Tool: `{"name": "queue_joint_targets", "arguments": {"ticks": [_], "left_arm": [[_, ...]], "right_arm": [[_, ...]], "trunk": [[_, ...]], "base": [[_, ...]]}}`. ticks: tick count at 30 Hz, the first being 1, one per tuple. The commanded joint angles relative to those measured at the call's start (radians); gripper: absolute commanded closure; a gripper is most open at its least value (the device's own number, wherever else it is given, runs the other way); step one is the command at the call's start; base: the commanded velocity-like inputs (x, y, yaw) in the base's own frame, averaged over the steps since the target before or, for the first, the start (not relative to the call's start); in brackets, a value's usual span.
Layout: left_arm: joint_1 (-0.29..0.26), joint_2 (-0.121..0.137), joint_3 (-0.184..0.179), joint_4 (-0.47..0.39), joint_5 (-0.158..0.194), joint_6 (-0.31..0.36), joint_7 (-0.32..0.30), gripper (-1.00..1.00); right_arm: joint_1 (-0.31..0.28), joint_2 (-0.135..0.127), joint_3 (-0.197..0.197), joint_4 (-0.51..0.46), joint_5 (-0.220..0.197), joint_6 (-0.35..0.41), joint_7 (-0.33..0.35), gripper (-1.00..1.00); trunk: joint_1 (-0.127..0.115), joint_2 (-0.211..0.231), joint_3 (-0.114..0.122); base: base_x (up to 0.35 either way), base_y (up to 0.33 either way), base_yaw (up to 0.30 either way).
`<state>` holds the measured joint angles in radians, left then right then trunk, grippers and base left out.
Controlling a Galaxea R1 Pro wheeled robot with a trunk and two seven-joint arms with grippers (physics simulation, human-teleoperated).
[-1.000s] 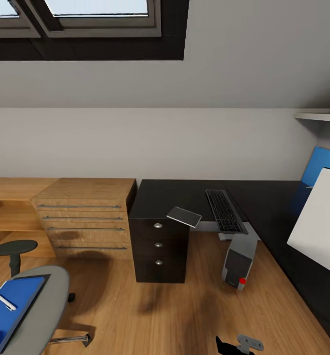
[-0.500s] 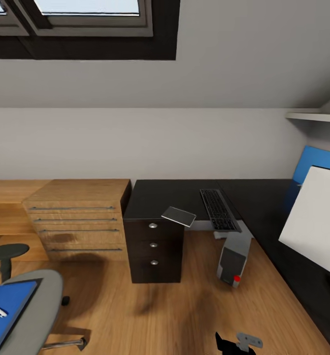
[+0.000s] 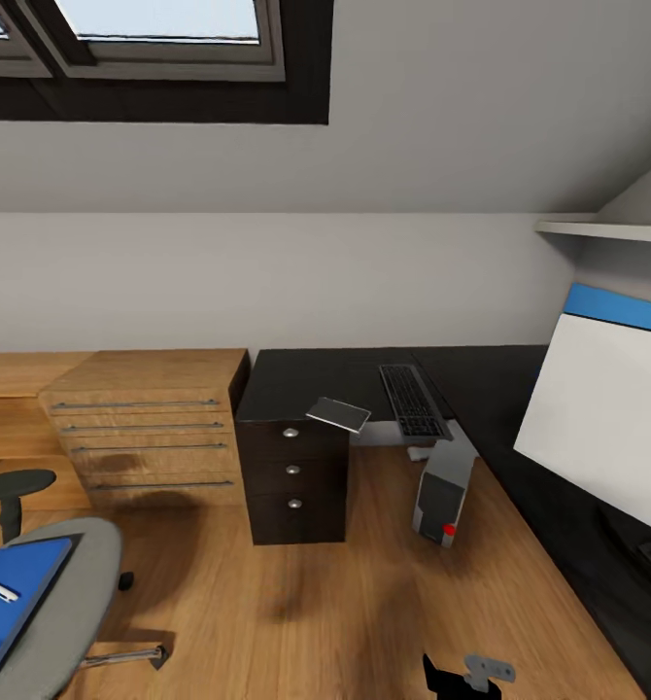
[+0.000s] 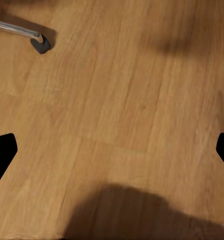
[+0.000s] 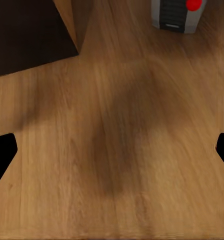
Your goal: In the bedroom, organize the workspace by keeping the computer under the desk, ensuring the monitor is on the desk, placing the keyboard on the desk next to the monitor, placing the mouse on the desk next to the keyboard, moving the folder from the swivel chair onto the desk next to the mouse, stacking the notebook on top of the folder with the pen on top of the notebook, and positioning the swivel chair next to the desk.
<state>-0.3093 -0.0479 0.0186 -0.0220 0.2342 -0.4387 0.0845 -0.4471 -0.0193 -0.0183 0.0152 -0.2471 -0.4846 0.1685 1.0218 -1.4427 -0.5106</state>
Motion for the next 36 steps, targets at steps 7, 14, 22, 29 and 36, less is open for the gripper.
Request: {"name": "queue_joint_targets", "arguments": {"ticks": [7, 14, 22, 29, 36], "left_arm": [[-0.001, 0.0, 0.001, 0.001, -0.001, -0.003, 0.003, -1.0], [-0.001, -0.001, 0.001, 0.001, -0.001, -0.003, 0.003, -1.0], [-0.001, 0.0, 0.001, 0.001, -0.001, -0.003, 0.003, -1.0], [-0.001, 0.0, 0.001, 0.001, -0.001, -0.003, 0.003, -1.0], [-0.001, 0.0, 0.001, 0.001, -0.001, -0.003, 0.003, -1.0]], "right_arm": [[-0.001, 0.001, -0.002, 0.002, -0.004, -0.003, 0.009, -1.0], [-0.001, 0.001, -0.002, 0.002, -0.003, -0.003, 0.009, -1.0], [-0.001, 0.0, -0.002, 0.002, -0.003, -0.004, 0.01, -1.0], [-0.001, 0.001, -0.001, 0.002, -0.002, -0.005, 0.01, -1.0], [-0.001, 0.002, 0.002, 0.002, -0.002, -0.005, 0.009, -1.0]], "trunk": [[0.0, -0.001, -0.001], [0.0, -0.001, -0.001], [0.0, -0.001, -0.001], [0.0, -0.001, -0.001], [0.0, -0.001, -0.001]], "base": [[-0.106, -0.03, -0.003], [-0.052, -0.067, -0.001], [-0.098, -0.172, 0.0], [-0.022, -0.035, 0.026], [-0.005, -0.007, 0.189]]}}
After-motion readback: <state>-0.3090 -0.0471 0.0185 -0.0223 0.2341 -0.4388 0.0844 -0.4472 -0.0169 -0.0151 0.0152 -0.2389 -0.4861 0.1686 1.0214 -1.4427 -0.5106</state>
